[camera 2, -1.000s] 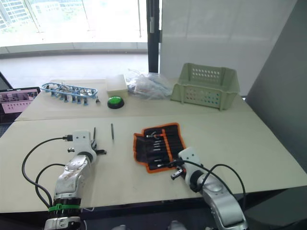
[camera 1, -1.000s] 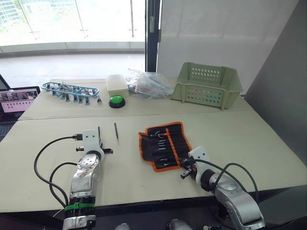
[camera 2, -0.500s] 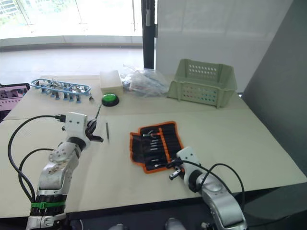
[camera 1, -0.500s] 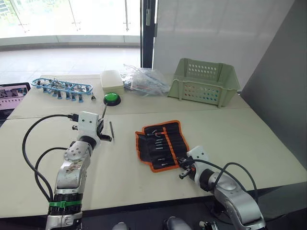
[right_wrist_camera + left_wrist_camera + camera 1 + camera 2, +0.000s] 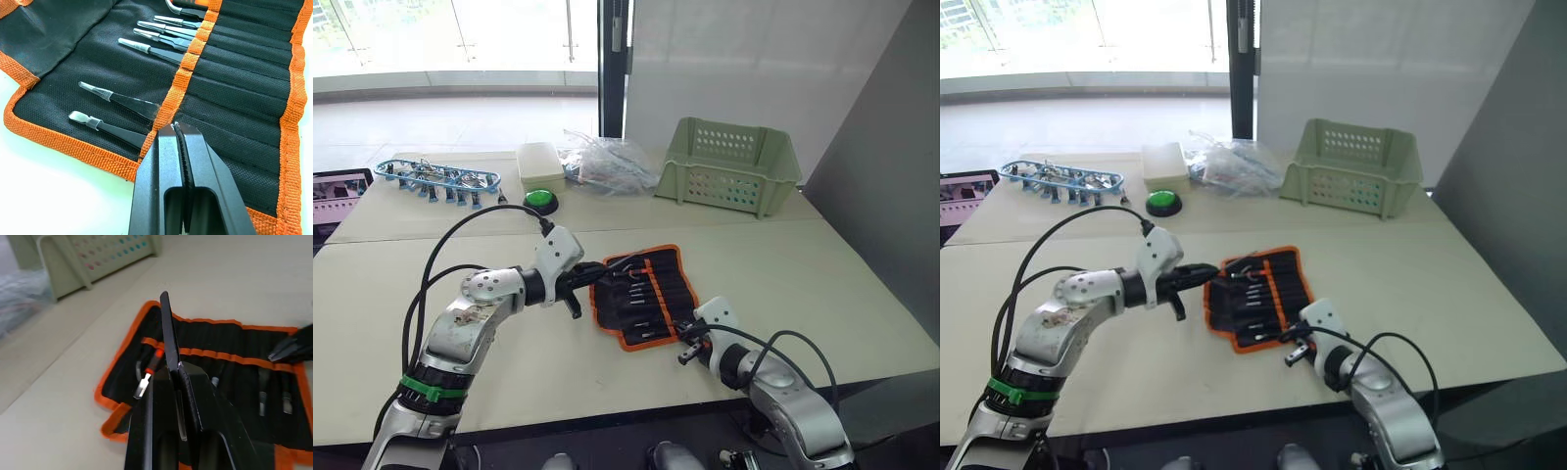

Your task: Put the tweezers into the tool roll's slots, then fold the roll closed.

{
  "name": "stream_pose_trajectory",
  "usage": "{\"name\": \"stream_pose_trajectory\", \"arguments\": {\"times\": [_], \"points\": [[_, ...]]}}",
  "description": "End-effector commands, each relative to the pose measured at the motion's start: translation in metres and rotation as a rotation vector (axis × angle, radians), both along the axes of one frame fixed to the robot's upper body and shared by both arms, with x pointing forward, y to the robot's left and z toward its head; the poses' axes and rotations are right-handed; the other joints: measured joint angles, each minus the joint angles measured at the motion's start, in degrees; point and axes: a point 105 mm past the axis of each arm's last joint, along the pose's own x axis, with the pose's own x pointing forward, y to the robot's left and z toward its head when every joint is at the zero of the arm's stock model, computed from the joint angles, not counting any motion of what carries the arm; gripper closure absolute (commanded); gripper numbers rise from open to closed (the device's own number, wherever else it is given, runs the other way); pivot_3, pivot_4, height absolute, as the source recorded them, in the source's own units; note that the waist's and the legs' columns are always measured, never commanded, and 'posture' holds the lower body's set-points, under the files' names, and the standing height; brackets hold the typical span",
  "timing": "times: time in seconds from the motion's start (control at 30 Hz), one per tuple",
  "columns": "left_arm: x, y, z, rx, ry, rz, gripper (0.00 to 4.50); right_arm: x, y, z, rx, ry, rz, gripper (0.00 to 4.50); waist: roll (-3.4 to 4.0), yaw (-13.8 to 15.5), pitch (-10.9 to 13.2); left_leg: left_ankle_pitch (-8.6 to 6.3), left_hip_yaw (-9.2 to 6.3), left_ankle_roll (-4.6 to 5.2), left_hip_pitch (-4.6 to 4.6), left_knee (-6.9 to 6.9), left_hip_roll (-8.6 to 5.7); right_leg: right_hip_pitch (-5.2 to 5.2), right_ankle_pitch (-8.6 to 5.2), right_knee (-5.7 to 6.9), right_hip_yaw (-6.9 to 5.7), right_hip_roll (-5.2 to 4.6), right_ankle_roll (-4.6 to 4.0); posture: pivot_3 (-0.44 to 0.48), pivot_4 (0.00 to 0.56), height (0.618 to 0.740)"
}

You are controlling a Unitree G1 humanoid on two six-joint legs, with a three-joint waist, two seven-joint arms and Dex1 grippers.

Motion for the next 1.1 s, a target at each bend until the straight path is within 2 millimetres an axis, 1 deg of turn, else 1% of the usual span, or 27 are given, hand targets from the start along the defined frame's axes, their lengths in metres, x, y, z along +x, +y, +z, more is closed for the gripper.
{"name": "stream_pose_trajectory", "arguments": {"times": [0.03, 0.1, 0.23, 0.4, 0.57, 0.67, 0.9, 1.1], "points": [[-0.005, -0.015, 0.005, 0.053, 0.059, -0.130, 4.44, -0.010, -0.006, -0.033, -0.044, 0.137, -0.046, 4.50, -0.02, 0.04, 0.08, 0.02, -0.01, 0.03, -0.01, 0.00, 0.00, -0.01, 0.00, 0.00, 0.00, 0.01, 0.00, 0.000, 0.150, 0.724], [-0.004, -0.017, 0.004, 0.071, 0.101, -0.156, 4.44, -0.010, -0.006, -0.034, -0.041, 0.136, -0.054, 4.50, -0.01, 0.03, 0.13, 0.05, -0.01, 0.08, -0.02, 0.02, 0.00, -0.02, 0.00, 0.00, 0.00, 0.01, 0.00, 0.000, 0.150, 0.724], [-0.003, -0.021, -0.007, 0.152, 0.135, -0.201, 4.44, -0.012, -0.007, -0.033, -0.037, 0.133, -0.072, 4.50, 0.11, -0.09, 0.22, 0.11, 0.00, 0.18, -0.03, 0.00, 0.00, -0.04, 0.00, 0.00, 0.02, 0.02, 0.00, 0.000, 0.150, 0.724], [-0.003, -0.021, -0.020, 0.253, 0.126, -0.229, 4.44, -0.013, -0.007, -0.033, -0.033, 0.130, -0.090, 4.50, 0.12, -0.16, 0.23, 0.12, -0.01, 0.21, -0.14, -0.02, 0.01, -0.12, 0.00, 0.00, 0.02, 0.05, 0.00, 0.000, 0.150, 0.724], [0.004, -0.019, -0.028, 0.350, 0.052, -0.221, 4.44, -0.016, -0.007, -0.033, -0.031, 0.132, -0.098, 4.50, 0.12, 0.12, 0.23, 0.12, -0.01, 0.21, -0.26, 0.00, 0.00, -0.21, 0.00, 0.01, 0.02, 0.05, 0.01, 0.000, 0.150, 0.724], [0.006, -0.019, -0.030, 0.371, 0.031, -0.221, 4.44, -0.016, -0.006, -0.033, -0.029, 0.133, -0.099, 4.50, 0.12, 0.29, 0.23, 0.12, -0.01, 0.21, -0.26, 0.00, 0.00, -0.21, 0.00, 0.01, 0.02, 0.05, 0.01, 0.000, 0.150, 0.724], [0.001, -0.030, -0.036, 0.427, -0.055, -0.263, 4.44, -0.017, -0.006, -0.035, -0.025, 0.137, -0.101, 4.50, 0.12, 0.39, 0.23, 0.13, -0.01, 0.22, -0.28, 0.02, 0.00, -0.20, 0.00, 0.03, 0.03, 0.05, 0.01, 0.000, 0.150, 0.724], [0.000, -0.036, -0.036, 0.442, -0.080, -0.276, 4.44, -0.017, -0.005, -0.035, -0.022, 0.139, -0.100, 4.50, 0.12, 0.42, 0.23, 0.13, -0.01, 0.22, -0.27, 0.04, 0.00, -0.20, 0.00, 0.12, 0.04, 0.09, 0.01, 0.000, 0.150, 0.724]]}}
